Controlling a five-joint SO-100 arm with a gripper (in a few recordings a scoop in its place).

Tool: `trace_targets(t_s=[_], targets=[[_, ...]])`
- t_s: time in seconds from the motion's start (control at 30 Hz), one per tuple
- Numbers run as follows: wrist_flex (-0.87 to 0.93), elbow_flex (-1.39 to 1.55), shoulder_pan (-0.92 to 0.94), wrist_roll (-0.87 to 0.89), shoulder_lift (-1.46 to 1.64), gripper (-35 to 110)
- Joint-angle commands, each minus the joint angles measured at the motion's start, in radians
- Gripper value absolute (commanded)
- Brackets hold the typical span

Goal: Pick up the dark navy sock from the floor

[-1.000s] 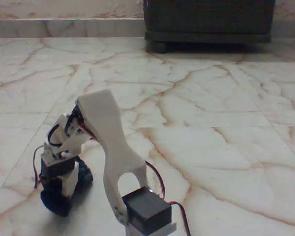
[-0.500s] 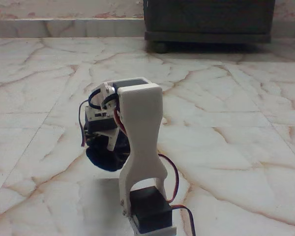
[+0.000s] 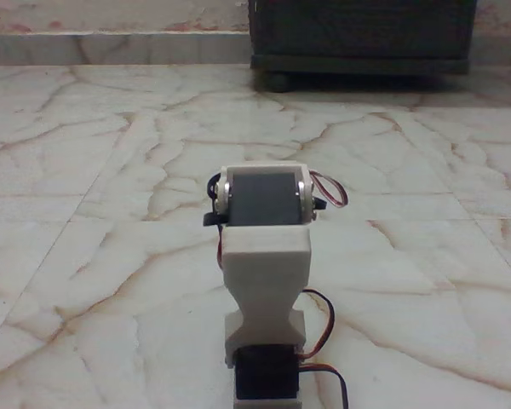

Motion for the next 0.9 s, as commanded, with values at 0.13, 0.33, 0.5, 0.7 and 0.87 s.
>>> trace_targets(t_s=[0.13, 0.33, 0.5, 0.7, 0.87], targets=[[-0.114, 0.080, 0.038, -0.048, 0.132, 0], [-0.100, 0.181, 0.057, -0.040, 0.302, 0], [-0.126, 0.196, 0.077, -0.032, 0.350, 0], [-0.526, 0.440, 0.120, -0.064, 0.376, 0], [-0.810, 0.627, 0.067, -0.081, 0.379, 0]])
